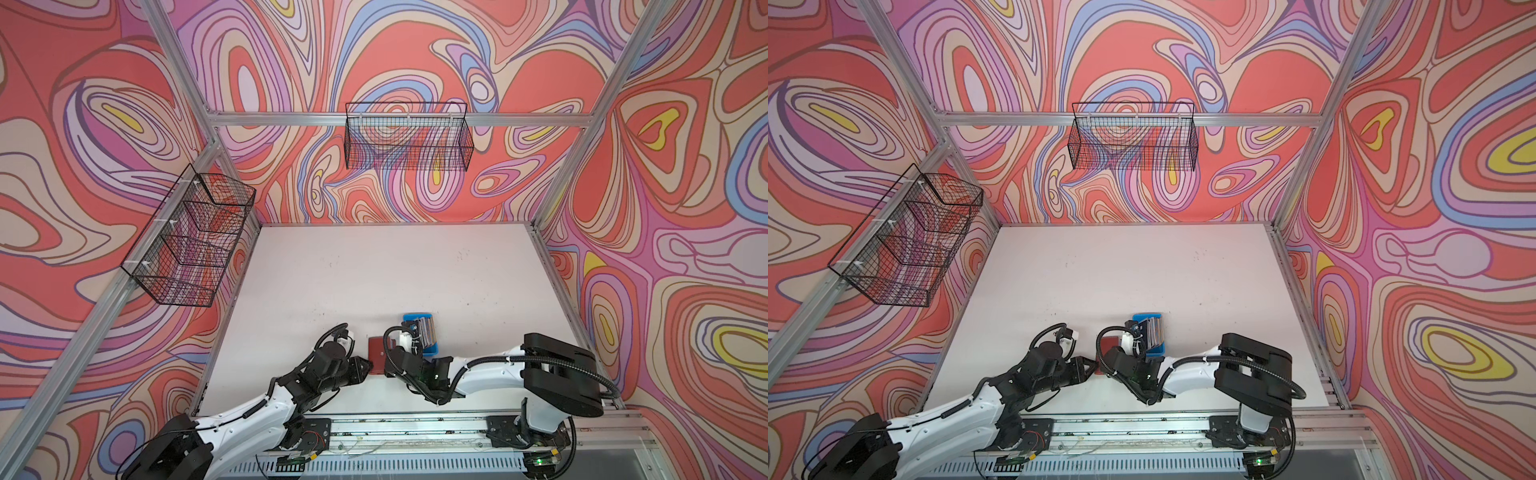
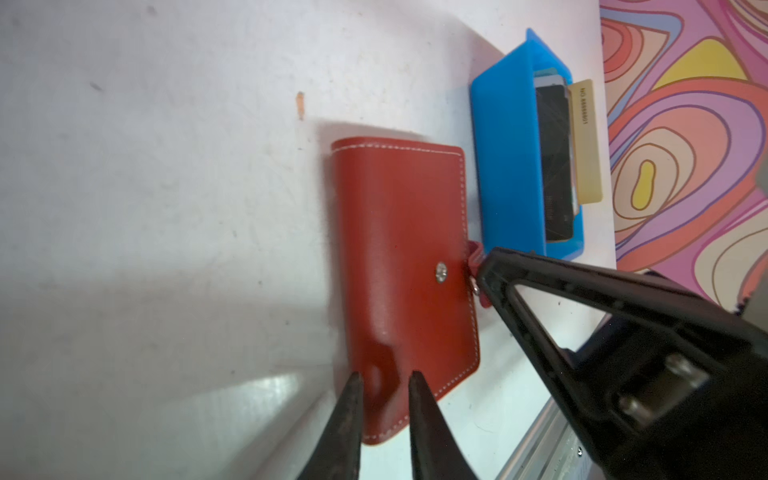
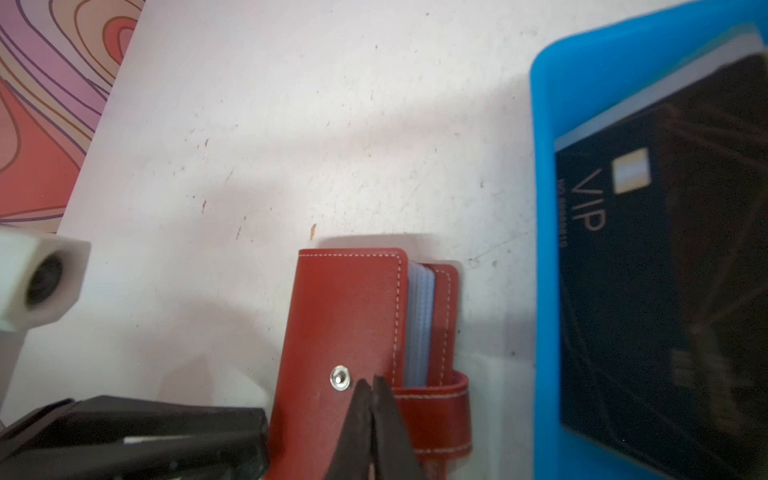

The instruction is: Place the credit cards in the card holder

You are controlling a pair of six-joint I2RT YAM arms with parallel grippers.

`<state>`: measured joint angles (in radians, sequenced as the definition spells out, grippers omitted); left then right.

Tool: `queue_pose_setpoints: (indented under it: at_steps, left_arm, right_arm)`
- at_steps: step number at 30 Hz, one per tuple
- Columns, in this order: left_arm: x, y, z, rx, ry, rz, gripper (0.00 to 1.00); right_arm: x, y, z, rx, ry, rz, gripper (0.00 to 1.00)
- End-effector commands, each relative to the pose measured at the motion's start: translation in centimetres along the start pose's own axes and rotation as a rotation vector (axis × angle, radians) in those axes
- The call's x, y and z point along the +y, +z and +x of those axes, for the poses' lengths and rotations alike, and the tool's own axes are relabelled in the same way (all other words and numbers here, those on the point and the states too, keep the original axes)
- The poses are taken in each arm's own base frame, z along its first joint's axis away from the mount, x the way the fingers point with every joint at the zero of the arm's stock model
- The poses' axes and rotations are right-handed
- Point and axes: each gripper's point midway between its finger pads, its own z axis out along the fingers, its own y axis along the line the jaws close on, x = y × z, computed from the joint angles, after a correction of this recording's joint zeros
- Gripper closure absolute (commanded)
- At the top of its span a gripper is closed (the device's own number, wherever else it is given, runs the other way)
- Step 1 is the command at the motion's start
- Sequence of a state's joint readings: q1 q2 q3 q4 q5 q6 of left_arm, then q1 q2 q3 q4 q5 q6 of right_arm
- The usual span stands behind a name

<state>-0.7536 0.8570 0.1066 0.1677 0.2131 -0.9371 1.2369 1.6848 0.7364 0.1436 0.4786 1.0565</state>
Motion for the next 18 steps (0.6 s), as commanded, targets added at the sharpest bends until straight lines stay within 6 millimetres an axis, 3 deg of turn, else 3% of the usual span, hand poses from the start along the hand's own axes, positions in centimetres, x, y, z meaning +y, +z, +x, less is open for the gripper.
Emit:
queue_pose_setpoints:
  at_steps: [1,8,14,18]
  left_arm:
    - [-0.1,-0.1,-0.3,-0.028,-0.014,-0.024,0.77]
    - [1.5,-0.5,-1.4,-0.077,-0.005,-0.153,0.78]
    - [1.8,-2.2,-3.8,-0.163,0.036,-0.242,0.70]
    - [1.6,-1.8,-4.1,-0.148,0.042,-0.232,0.71]
  right_arm:
    - [-1.2,-0.2,-0.7,-0.022,0.008,0.025,1.00]
    - [-1.5,-0.5,-1.0,-0.028,0.010,0.031,1.00]
    - [-1.5,-0.7,-1.2,-0.029,0.006,0.032,1.00]
    - [-1.2,-0.8,-1.3,-0.032,0.002,0.022,1.00]
